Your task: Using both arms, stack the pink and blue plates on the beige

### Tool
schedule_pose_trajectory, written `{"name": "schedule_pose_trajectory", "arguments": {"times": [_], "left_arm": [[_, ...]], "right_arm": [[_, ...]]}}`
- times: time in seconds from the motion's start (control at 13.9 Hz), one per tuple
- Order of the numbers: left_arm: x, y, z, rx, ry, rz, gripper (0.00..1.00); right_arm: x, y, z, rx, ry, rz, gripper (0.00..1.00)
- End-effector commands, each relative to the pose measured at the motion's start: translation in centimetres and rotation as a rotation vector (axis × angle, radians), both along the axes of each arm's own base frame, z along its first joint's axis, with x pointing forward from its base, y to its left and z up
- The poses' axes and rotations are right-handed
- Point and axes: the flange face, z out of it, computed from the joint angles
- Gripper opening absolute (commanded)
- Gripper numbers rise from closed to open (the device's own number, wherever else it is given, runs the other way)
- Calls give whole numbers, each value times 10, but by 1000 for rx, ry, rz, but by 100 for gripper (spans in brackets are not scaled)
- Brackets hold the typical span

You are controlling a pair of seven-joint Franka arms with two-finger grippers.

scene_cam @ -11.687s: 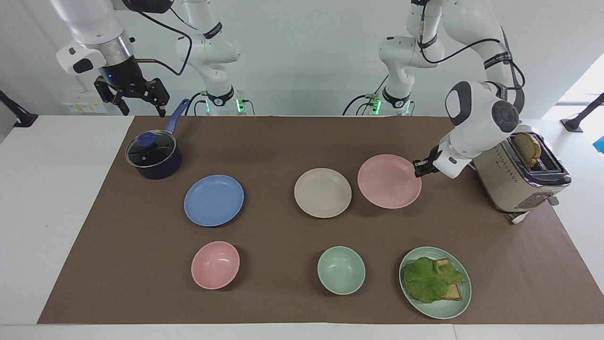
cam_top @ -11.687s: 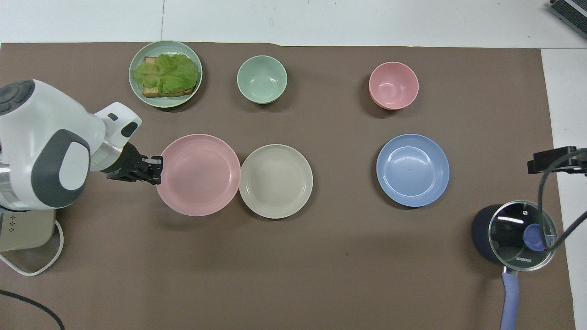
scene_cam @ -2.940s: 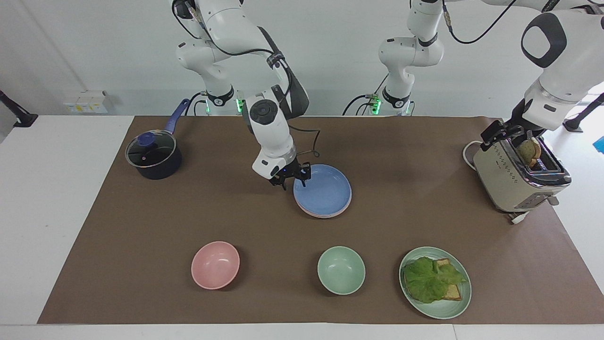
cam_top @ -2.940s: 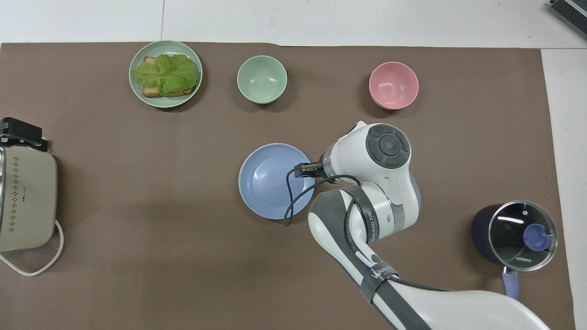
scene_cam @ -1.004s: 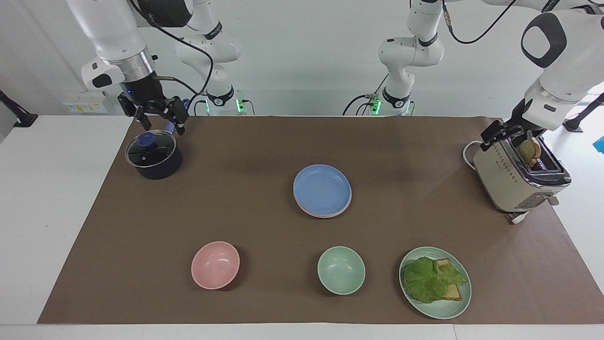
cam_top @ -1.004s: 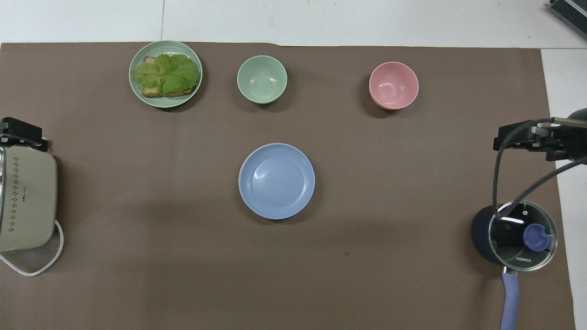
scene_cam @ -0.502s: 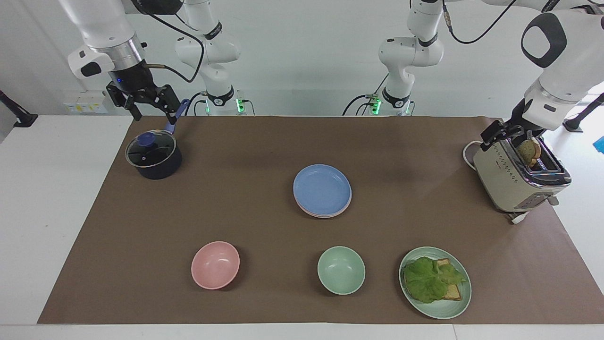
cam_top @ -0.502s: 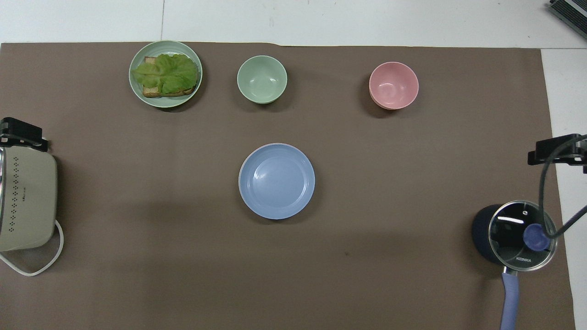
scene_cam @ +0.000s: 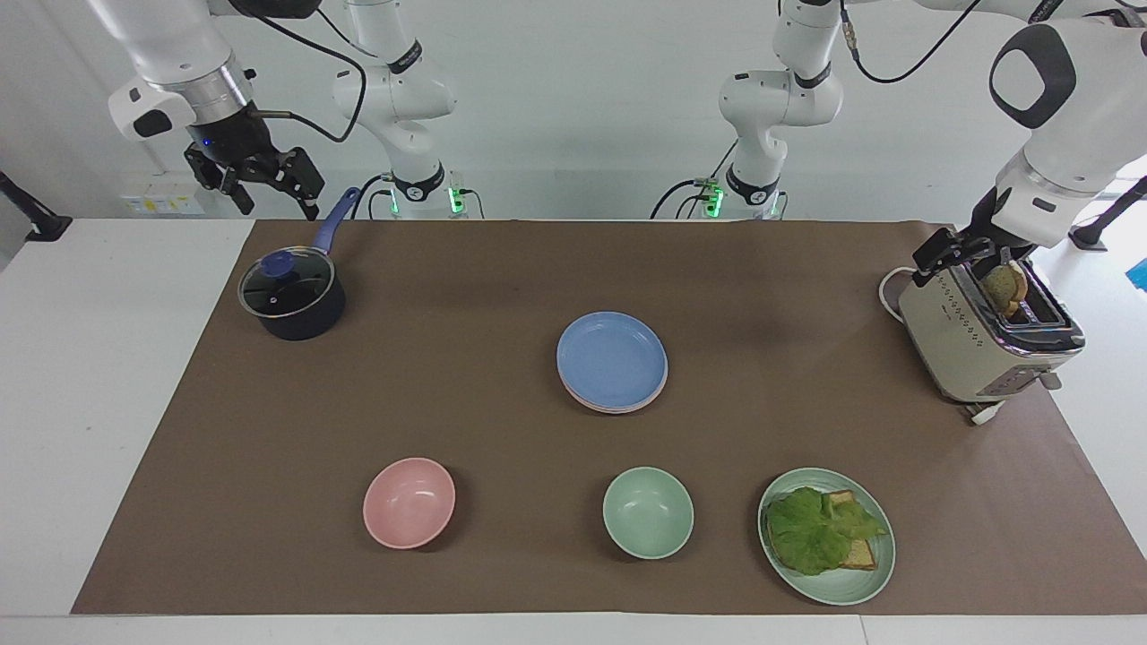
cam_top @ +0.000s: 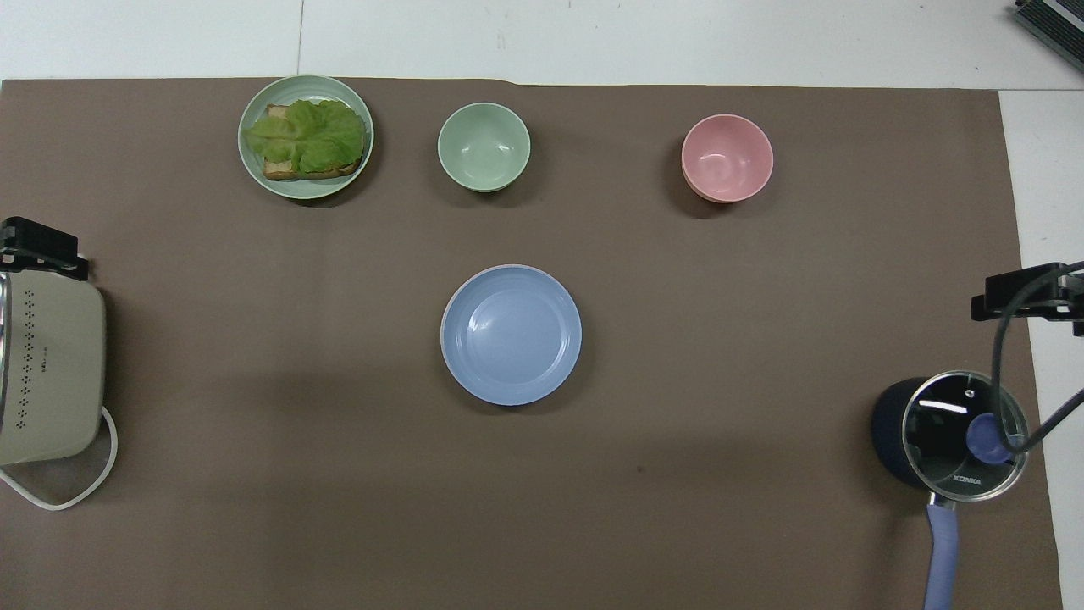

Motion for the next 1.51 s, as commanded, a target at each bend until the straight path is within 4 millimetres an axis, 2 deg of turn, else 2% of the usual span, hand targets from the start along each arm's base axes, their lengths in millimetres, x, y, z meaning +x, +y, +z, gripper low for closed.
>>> {"name": "schedule_pose_trajectory", "arguments": {"times": [0.0,0.29,0.72,1.08,1.43], "left_arm": [[-3,0,5,7,0,-8,100],[-3,-1,5,7,0,-9,100],[-3,0,5,7,0,-8,100],[-3,0,5,7,0,-8,100],[-3,-1,5,7,0,-9,100]], "right_arm": [[-4,-10,-1,-11,-25,50,100],[8,-9,1,-7,-39,67,100],[7,-10,2,-20,-42,71,100],[0,-3,12,-67,-32,150,100],[0,9,13,-38,-44,155,100]]}}
